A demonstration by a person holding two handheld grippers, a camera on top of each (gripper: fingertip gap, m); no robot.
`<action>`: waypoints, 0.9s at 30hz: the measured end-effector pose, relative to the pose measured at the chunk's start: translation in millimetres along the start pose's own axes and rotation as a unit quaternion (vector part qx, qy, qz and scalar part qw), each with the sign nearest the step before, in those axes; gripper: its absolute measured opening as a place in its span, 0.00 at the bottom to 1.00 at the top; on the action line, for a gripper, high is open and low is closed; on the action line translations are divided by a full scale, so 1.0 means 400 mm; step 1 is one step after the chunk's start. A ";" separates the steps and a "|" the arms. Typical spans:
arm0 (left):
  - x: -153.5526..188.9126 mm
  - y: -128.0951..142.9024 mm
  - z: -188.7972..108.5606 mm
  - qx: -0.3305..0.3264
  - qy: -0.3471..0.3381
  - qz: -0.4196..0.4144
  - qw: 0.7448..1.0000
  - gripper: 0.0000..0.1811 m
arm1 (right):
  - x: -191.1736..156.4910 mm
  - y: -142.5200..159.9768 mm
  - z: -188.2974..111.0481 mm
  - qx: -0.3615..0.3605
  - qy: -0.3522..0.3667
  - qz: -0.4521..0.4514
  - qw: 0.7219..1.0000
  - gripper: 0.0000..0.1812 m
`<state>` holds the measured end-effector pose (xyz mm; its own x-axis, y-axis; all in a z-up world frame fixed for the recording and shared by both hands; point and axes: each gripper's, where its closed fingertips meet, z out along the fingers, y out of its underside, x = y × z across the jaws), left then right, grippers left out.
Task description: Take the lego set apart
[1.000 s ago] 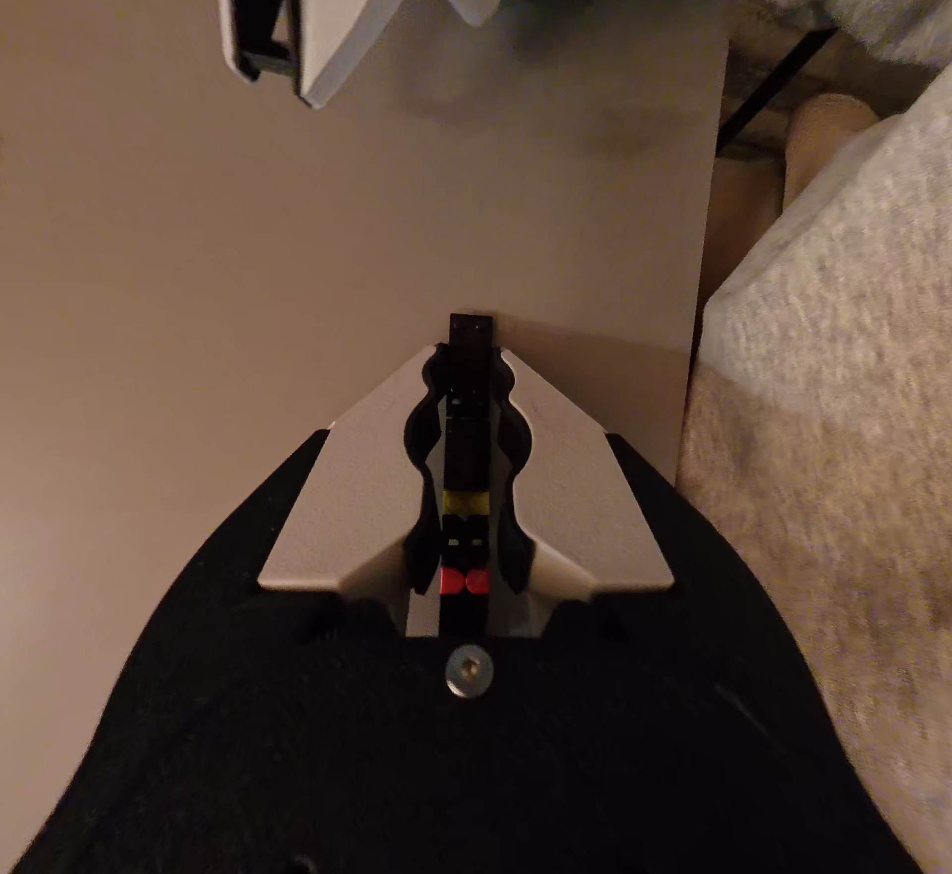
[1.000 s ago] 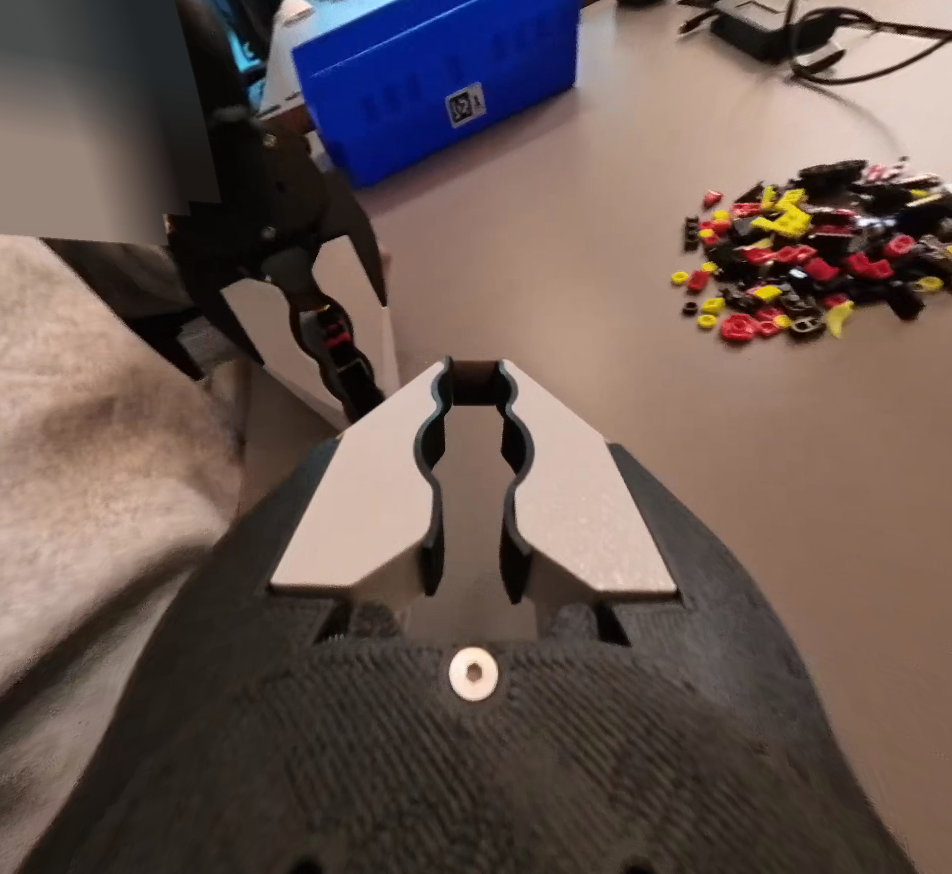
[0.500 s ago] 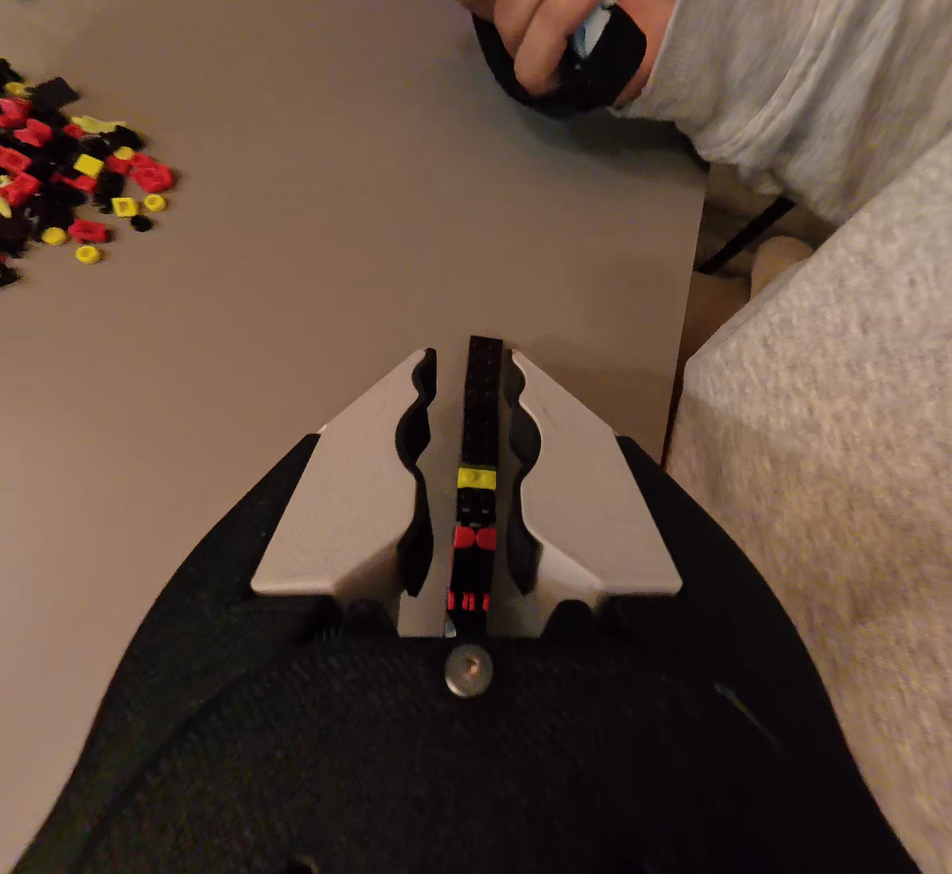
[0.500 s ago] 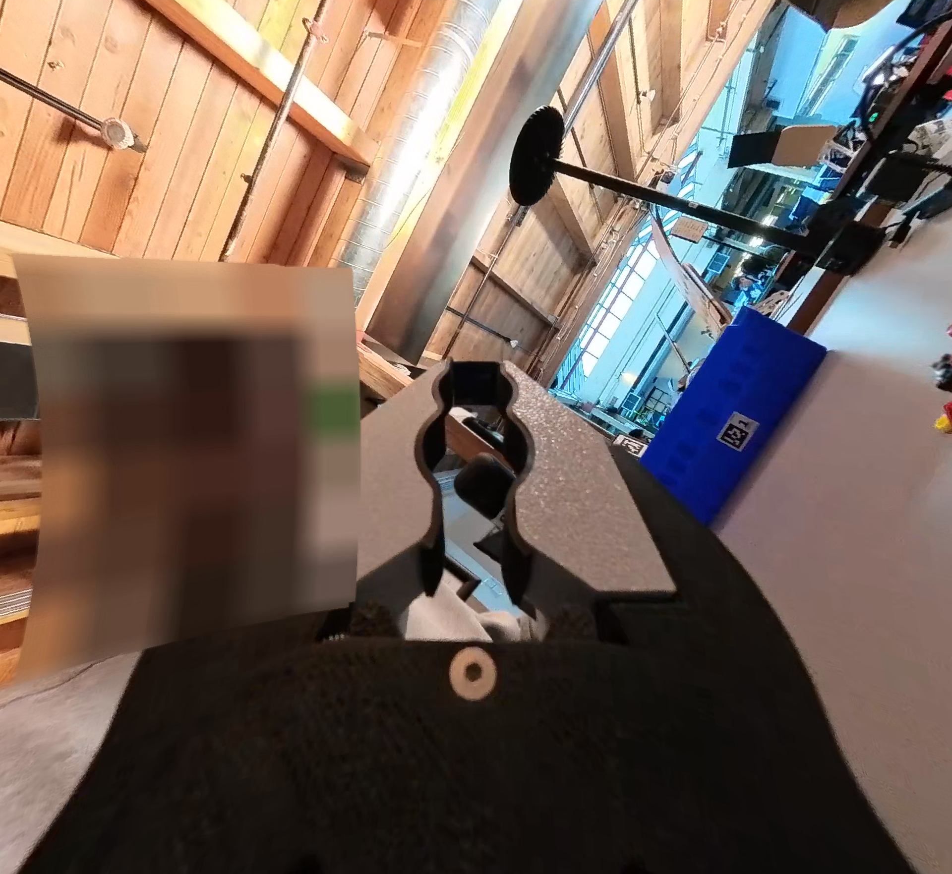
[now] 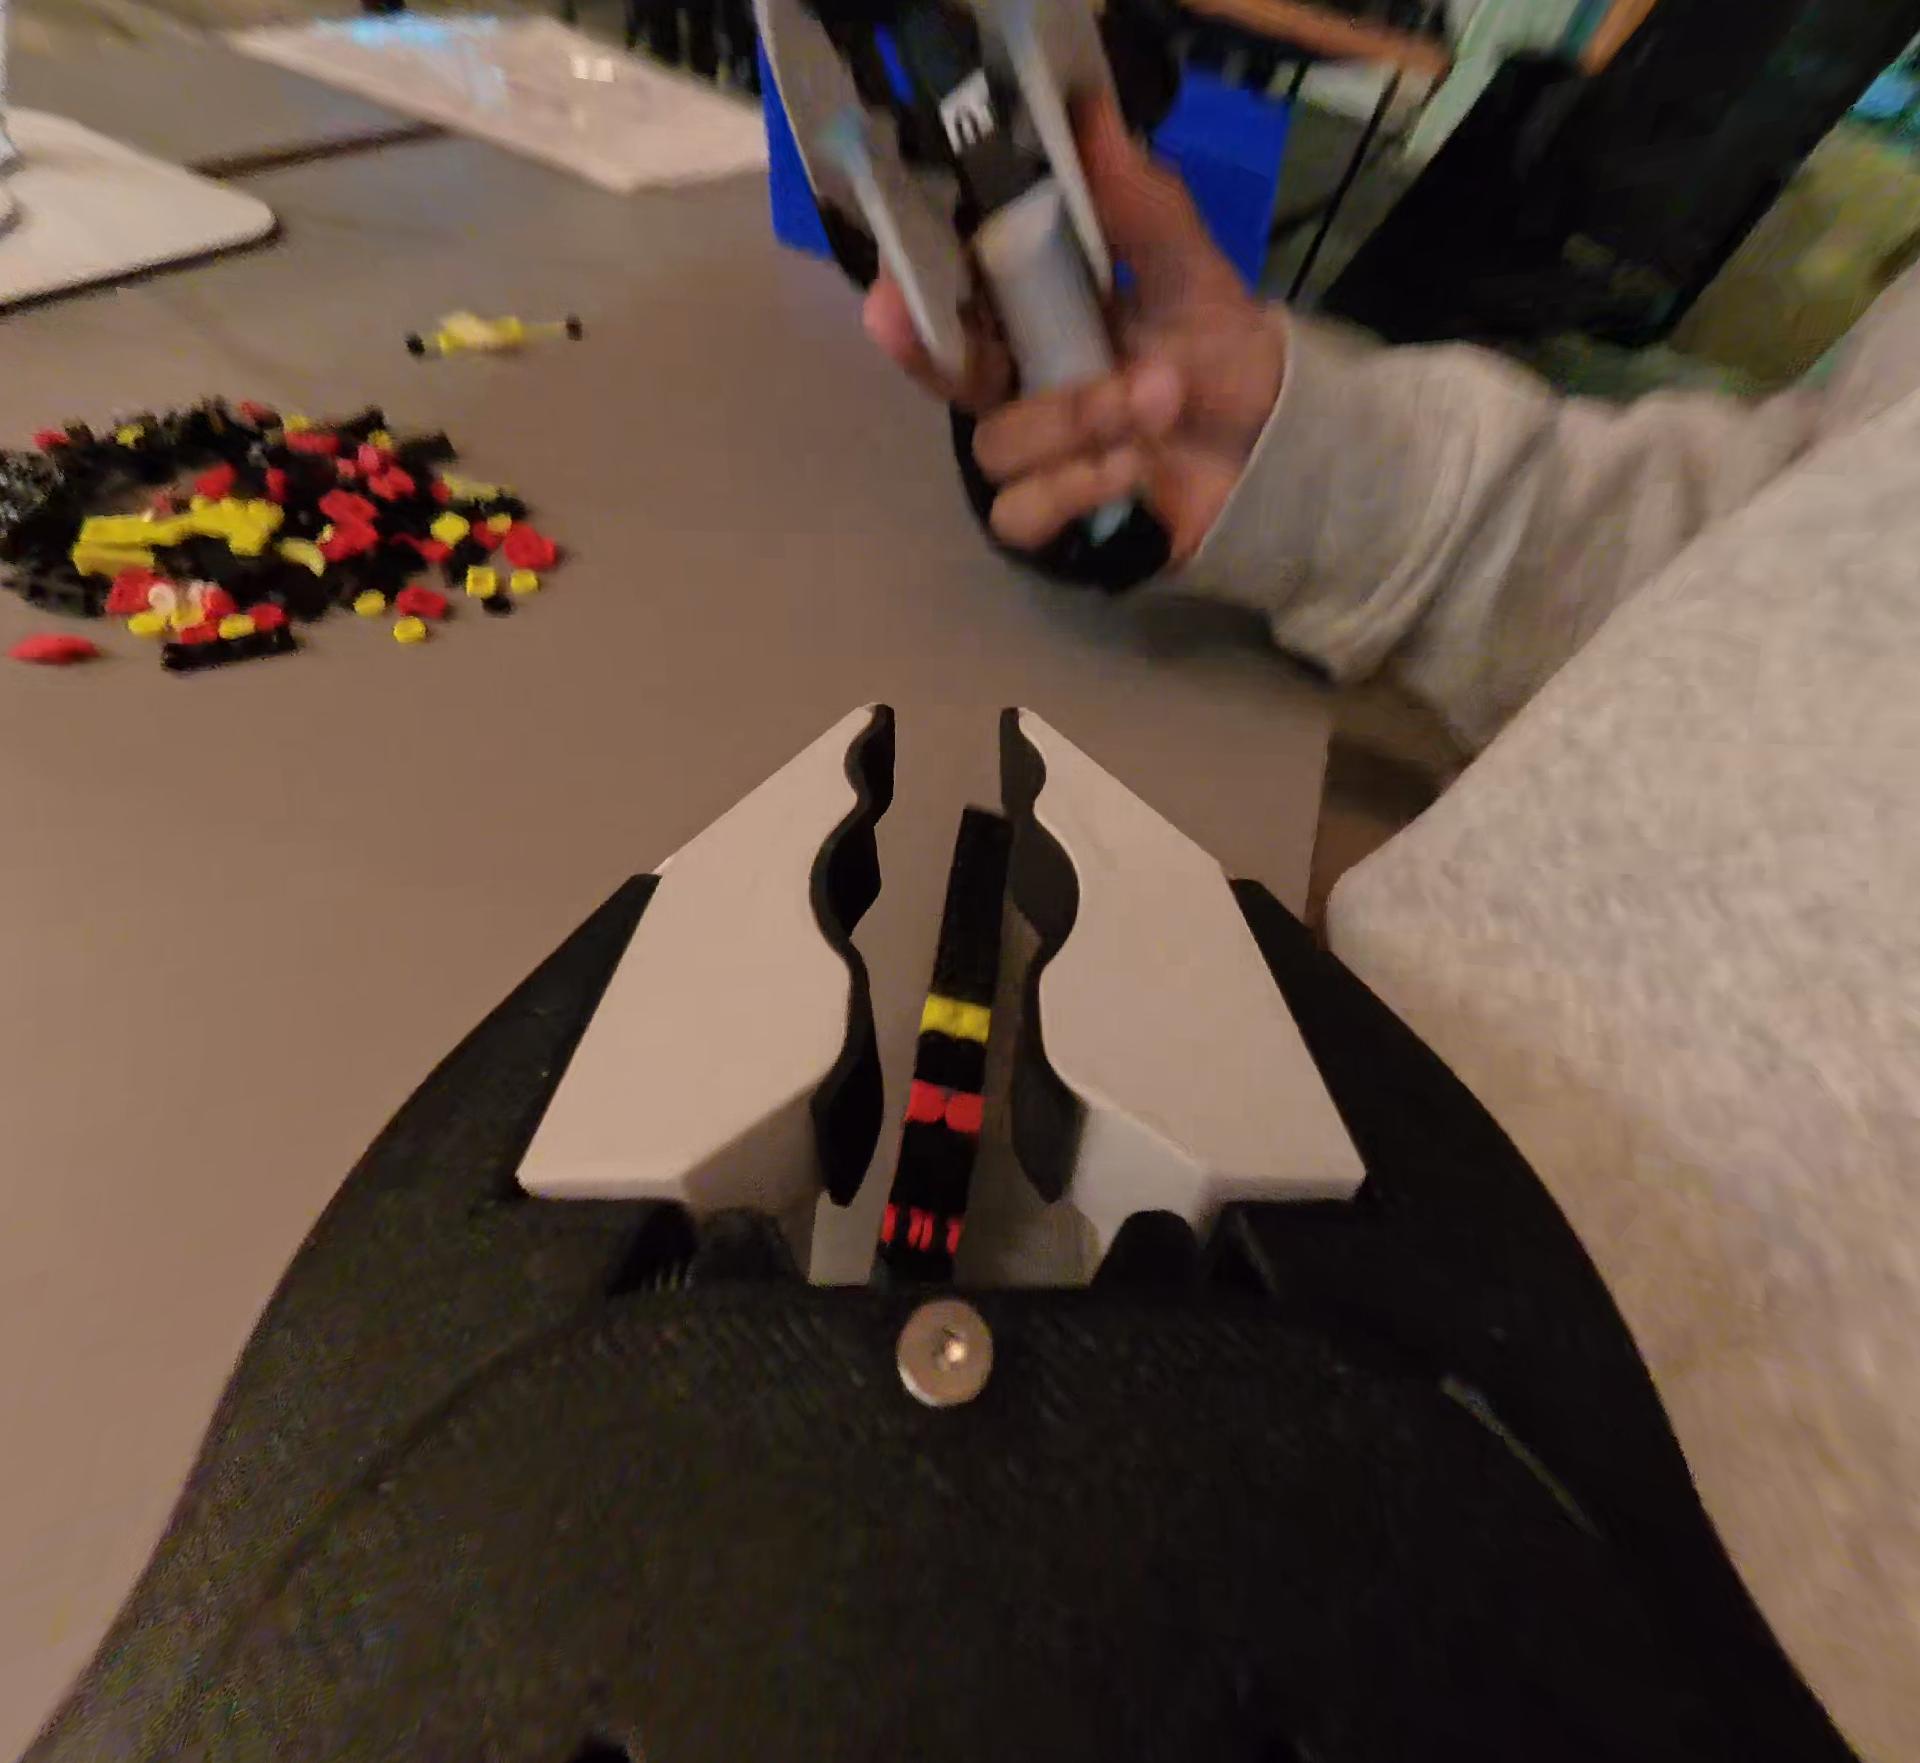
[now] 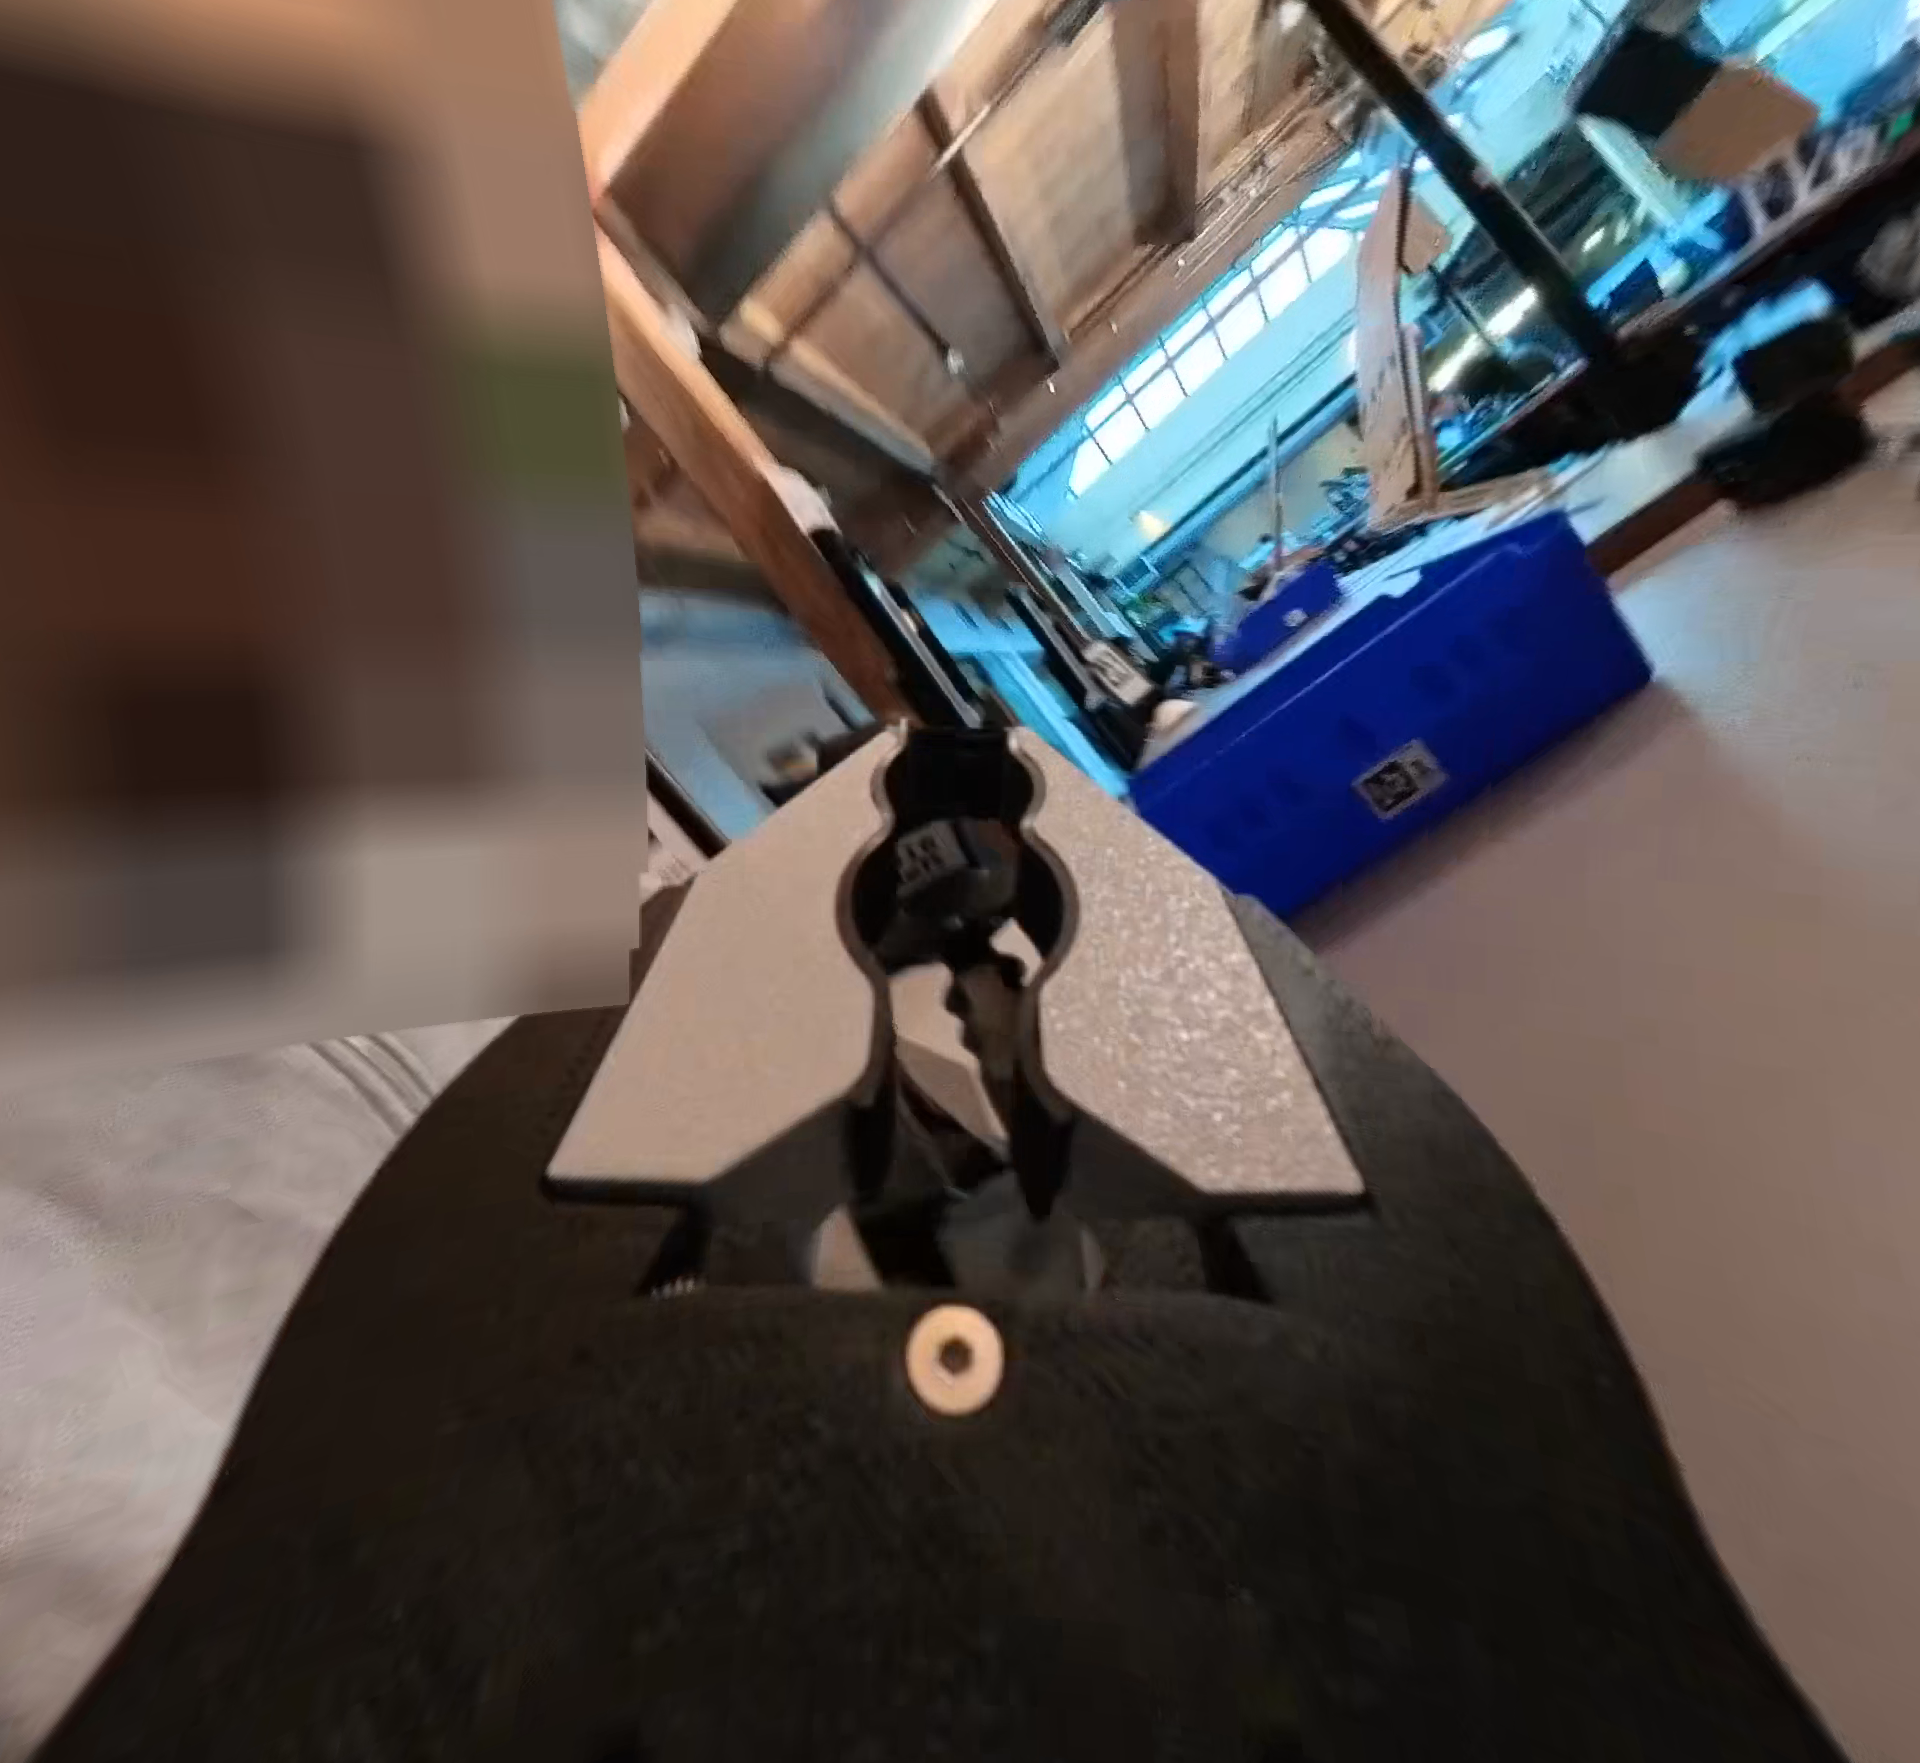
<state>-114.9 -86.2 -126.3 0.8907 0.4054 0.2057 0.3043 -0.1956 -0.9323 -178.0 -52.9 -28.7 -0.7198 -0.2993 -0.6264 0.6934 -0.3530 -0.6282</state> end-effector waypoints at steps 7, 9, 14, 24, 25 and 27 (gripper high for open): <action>-0.027 -0.111 -0.059 0.169 0.011 -0.086 0.982 0.16 | -0.037 0.148 0.084 -0.101 0.050 -0.300 0.947 0.07; -0.020 -0.122 -0.067 0.185 -0.019 -0.030 0.982 0.15 | -0.033 0.186 0.093 -0.132 0.059 -0.338 0.930 0.07; -0.014 -0.123 -0.062 0.183 -0.060 0.031 0.981 0.06 | -0.016 0.223 0.097 -0.183 0.091 -0.439 0.875 0.07; -0.047 -0.072 -0.033 0.140 -0.064 -0.001 0.988 0.13 | 0.277 0.141 -0.057 -0.354 0.349 -0.469 0.730 0.08; -0.042 -0.072 -0.030 0.137 -0.061 0.002 0.989 0.13 | 0.313 0.127 -0.076 -0.381 0.371 -0.488 0.692 0.08; -0.041 -0.067 -0.027 0.128 -0.066 0.012 0.990 0.13 | 0.361 0.081 -0.082 -0.394 0.394 -0.540 0.631 0.07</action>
<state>-134.1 -97.2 -101.3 0.8395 0.5197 0.1583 0.1736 0.0194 -0.9846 -258.4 -78.8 -154.8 -0.7622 0.3815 0.5230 -0.1625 0.6694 -0.7249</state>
